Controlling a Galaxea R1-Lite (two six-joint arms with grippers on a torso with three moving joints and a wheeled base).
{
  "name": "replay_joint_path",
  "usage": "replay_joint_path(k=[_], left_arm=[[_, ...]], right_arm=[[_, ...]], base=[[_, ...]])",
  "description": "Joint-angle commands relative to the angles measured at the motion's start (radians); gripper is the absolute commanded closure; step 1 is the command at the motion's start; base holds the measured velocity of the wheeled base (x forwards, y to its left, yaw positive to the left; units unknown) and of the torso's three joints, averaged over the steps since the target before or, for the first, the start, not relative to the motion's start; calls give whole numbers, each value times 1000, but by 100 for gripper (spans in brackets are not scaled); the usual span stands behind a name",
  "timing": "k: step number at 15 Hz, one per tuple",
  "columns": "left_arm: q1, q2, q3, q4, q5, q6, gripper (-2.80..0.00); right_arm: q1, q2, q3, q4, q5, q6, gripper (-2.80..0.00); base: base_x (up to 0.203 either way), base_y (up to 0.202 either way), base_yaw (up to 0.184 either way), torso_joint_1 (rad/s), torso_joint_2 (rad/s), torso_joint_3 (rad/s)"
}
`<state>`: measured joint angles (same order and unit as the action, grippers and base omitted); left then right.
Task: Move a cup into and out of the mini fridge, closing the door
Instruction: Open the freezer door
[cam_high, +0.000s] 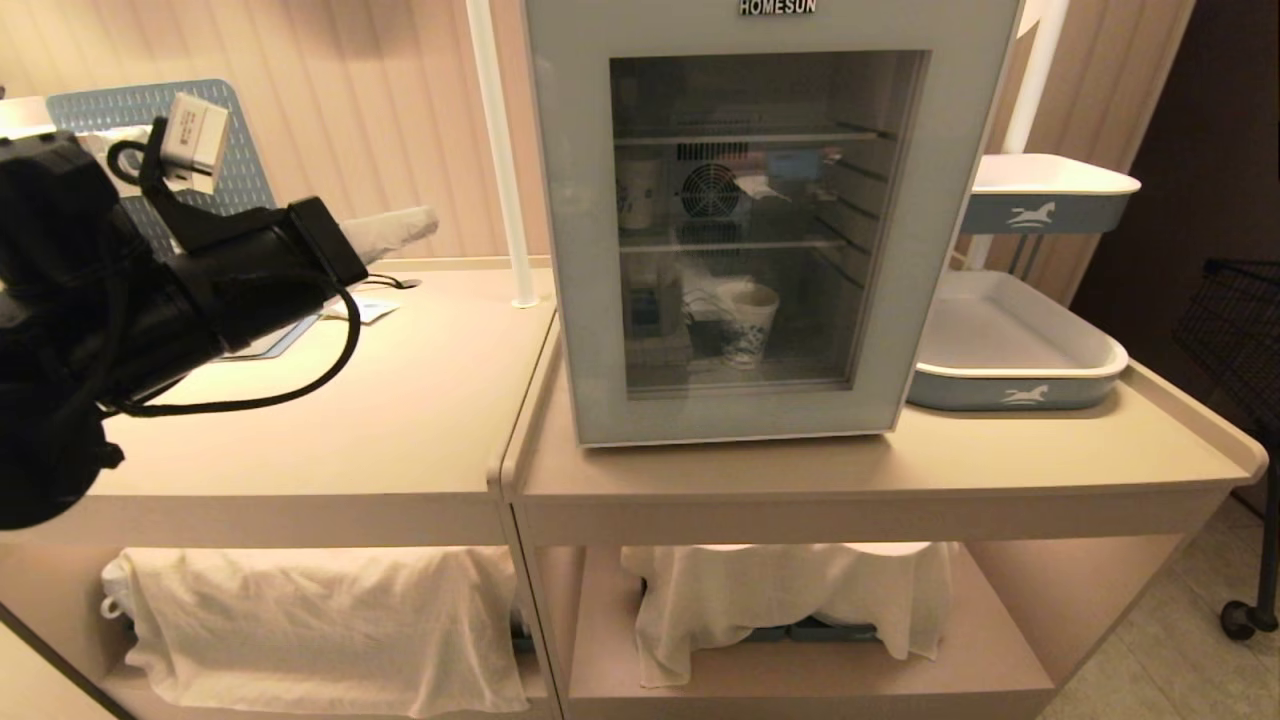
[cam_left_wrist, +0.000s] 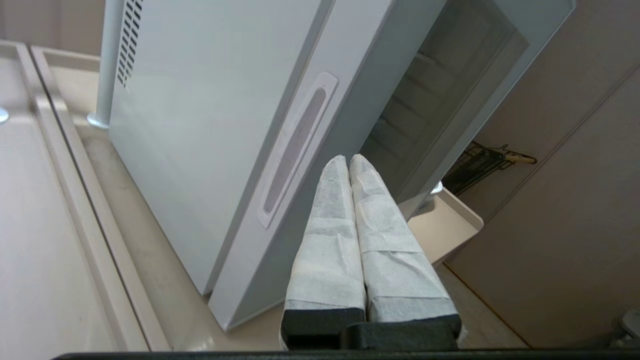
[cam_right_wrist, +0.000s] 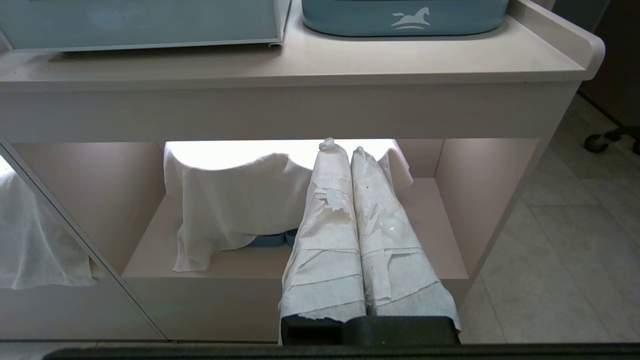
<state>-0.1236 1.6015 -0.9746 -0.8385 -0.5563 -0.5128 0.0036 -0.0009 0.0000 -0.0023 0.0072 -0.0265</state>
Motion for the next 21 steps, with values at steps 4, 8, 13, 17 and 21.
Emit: replay_joint_path(k=[4, 8, 13, 17, 21], left_arm=[[1, -31, -112, 154, -5, -66, 0], [-22, 40, -142, 148, -51, -123, 0], [-62, 120, -185, 142, -68, -156, 0], [-83, 118, -162, 128, -79, -169, 0], [-88, 112, -132, 124, -85, -156, 0]], right_arm=[[0, 1, 0, -1, 0, 0, 0], [1, 1, 0, -1, 0, -1, 0], [-1, 1, 0, -1, 0, 0, 0], [0, 1, 0, 0, 0, -3, 0], [1, 1, 0, -1, 0, 0, 0]], base=[[0, 0, 0, 0, 0, 0], [0, 0, 0, 0, 0, 0], [0, 0, 0, 0, 0, 0], [0, 0, 0, 0, 0, 0], [0, 0, 0, 0, 0, 0]])
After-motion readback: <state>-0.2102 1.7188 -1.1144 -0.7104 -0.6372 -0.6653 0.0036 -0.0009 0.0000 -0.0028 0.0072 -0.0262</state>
